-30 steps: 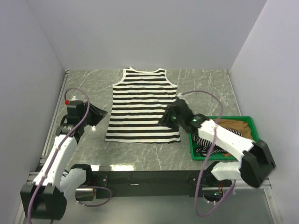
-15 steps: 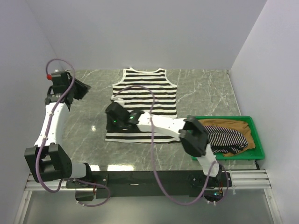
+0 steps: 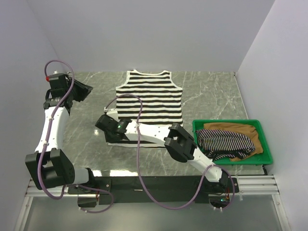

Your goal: Fold and stack the tank tops

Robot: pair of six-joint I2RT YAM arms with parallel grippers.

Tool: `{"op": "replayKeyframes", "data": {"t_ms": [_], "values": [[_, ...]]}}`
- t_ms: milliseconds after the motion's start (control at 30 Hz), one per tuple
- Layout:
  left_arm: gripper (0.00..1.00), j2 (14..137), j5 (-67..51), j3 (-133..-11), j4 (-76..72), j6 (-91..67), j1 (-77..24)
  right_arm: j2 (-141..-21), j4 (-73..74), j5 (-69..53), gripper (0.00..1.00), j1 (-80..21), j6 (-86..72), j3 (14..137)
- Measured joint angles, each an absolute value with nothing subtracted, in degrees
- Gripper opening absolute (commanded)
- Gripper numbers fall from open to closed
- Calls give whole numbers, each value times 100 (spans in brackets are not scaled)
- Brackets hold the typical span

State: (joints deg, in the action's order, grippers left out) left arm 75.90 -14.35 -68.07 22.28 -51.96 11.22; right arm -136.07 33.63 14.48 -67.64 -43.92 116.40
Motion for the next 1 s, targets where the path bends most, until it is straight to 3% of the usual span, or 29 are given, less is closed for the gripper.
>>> {"op": "replayKeyframes", "data": {"t_ms": [633,667,700,867,1000], "values": [[27,7638,-1691,-6368,1896,-5205,1122,-14215,3691,1765,39,-7026,-4283,12337],[27,7655,-1691,-6346,1870,-5203,1122,-14234,3693,1776,38,-7028,-4270,12352],[28,7673,-1691,-6313,1835,-5205,1122,-14234,3693,1789,26,-7030,-4259,12352],[27,7728,-1686,-6141,1756,-5203,1122,-14138,3520,1887,3,-7032,-4217,12073],[27,7813,-1682,-5944,1638,-5207,1122,-13642,3013,1848,0,-7032,-4202,11142]]}}
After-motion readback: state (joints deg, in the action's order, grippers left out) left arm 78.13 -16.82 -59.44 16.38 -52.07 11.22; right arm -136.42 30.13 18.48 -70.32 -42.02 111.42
